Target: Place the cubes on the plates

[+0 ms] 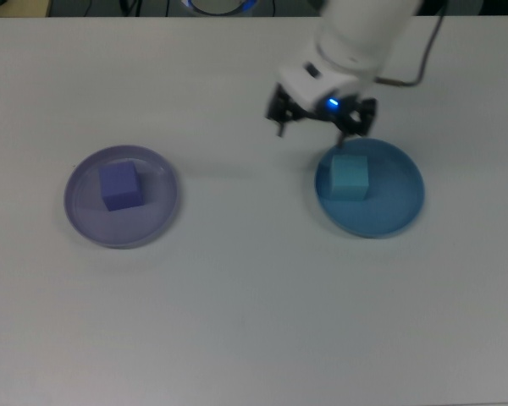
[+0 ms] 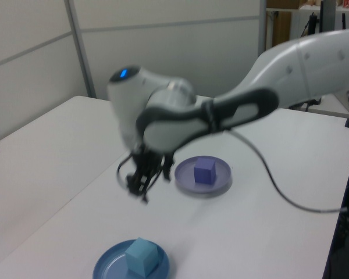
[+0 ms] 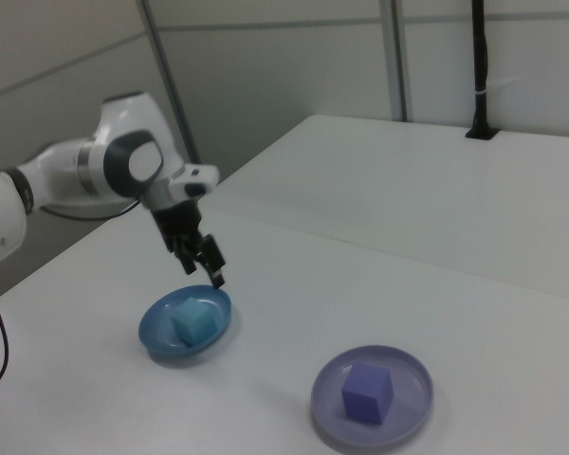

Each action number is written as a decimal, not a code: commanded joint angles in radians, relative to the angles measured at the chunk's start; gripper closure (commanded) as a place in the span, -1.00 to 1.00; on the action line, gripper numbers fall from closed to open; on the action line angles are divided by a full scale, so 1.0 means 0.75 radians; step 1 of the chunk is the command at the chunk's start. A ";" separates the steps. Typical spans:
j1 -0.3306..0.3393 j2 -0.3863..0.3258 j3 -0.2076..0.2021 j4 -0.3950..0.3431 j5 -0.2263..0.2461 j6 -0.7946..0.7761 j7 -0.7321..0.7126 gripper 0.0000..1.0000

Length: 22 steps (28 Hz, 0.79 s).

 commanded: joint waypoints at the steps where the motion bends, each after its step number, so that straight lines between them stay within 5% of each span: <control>1: -0.174 -0.227 -0.002 -0.045 0.107 -0.165 -0.235 -1.00; 6: -0.275 -0.323 -0.002 -0.055 0.148 -0.210 -0.366 -1.00; 22: -0.312 -0.321 -0.008 -0.045 0.138 -0.208 -0.452 -1.00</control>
